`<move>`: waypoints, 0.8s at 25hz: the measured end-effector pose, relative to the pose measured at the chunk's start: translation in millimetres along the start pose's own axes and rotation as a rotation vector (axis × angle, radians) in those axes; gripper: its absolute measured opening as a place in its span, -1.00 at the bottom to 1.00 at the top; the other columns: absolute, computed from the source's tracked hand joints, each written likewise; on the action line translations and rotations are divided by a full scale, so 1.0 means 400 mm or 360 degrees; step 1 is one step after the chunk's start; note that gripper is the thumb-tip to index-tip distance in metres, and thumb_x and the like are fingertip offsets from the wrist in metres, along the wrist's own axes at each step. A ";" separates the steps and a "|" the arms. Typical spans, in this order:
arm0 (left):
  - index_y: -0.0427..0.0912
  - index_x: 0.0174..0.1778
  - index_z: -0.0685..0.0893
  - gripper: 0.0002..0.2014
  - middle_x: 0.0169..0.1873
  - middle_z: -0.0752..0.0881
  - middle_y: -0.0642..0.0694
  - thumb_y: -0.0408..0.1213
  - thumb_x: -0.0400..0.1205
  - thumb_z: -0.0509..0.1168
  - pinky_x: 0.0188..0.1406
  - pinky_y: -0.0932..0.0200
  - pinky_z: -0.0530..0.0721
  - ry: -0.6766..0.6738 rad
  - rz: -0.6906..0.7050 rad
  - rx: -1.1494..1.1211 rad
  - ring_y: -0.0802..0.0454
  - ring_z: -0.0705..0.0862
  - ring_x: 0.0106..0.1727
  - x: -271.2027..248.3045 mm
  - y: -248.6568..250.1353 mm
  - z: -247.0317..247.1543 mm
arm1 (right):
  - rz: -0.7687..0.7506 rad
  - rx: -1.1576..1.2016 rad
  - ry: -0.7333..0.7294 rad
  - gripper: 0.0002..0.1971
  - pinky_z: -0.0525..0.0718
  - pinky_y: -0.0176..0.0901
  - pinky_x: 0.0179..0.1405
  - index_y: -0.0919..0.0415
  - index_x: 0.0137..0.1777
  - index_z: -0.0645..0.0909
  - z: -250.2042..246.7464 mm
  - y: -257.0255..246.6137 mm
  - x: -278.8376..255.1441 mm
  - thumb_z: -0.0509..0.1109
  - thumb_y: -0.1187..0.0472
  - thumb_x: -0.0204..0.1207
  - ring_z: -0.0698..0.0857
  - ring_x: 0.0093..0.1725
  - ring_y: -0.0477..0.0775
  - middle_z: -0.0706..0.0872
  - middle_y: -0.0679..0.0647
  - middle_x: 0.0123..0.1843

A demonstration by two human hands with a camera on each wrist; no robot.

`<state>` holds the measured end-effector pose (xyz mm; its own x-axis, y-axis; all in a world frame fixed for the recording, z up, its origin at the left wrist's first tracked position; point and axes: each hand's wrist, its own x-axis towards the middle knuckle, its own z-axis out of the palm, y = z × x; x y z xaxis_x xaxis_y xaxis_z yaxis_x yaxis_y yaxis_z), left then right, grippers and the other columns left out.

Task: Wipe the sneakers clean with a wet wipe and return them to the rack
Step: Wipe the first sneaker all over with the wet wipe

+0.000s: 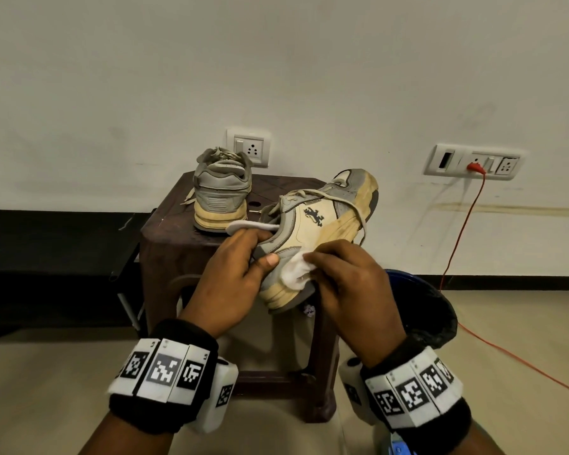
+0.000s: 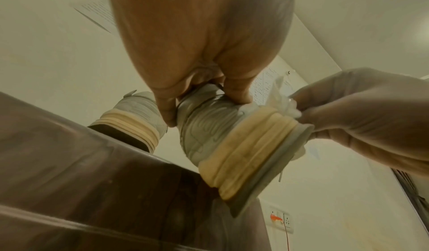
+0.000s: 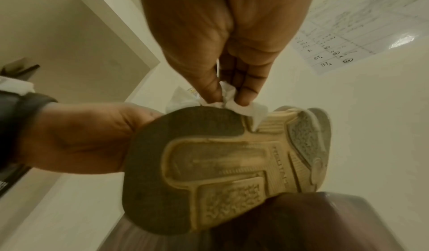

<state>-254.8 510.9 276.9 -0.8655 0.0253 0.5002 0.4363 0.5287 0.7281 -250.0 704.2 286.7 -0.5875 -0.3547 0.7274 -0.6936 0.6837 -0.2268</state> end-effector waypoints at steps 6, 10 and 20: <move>-0.14 0.21 0.61 -0.62 0.10 0.64 -0.02 0.00 0.59 0.17 0.18 0.12 0.61 0.0046 0.0111 0.0026 0.04 0.60 0.18 0.003 0.019 0.019 | 0.0290 0.0026 0.0127 -0.72 0.73 -0.03 0.01 0.27 0.10 0.75 -0.020 0.057 0.040 0.48 0.45 0.39 0.73 0.00 0.15 0.76 0.16 0.04; -0.18 0.23 0.61 -0.66 0.09 0.63 -0.02 -0.11 0.60 0.21 0.16 0.24 0.55 0.0242 0.0132 0.0028 0.02 0.58 0.18 0.009 0.024 0.030 | -0.0075 0.0051 -0.0045 -0.76 0.72 -0.11 -0.06 0.25 0.07 0.76 -0.007 -0.035 0.012 0.36 0.32 0.45 0.69 -0.05 0.10 0.74 0.14 -0.02; 0.15 0.17 0.57 -0.65 0.04 0.72 0.25 -0.16 0.52 0.48 0.08 0.30 0.66 -0.0054 0.0013 -0.0247 0.37 0.68 0.09 0.002 0.054 0.020 | 0.0296 0.0110 0.0249 -0.78 0.67 -0.20 -0.04 0.24 0.02 0.78 0.002 0.088 0.064 0.46 0.45 0.41 0.75 -0.07 0.10 0.78 0.15 -0.02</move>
<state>-248.0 529.0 289.3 -0.8685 0.0593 0.4922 0.4738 0.3912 0.7890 -289.5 718.8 296.9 -0.6396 -0.1203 0.7592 -0.6096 0.6810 -0.4057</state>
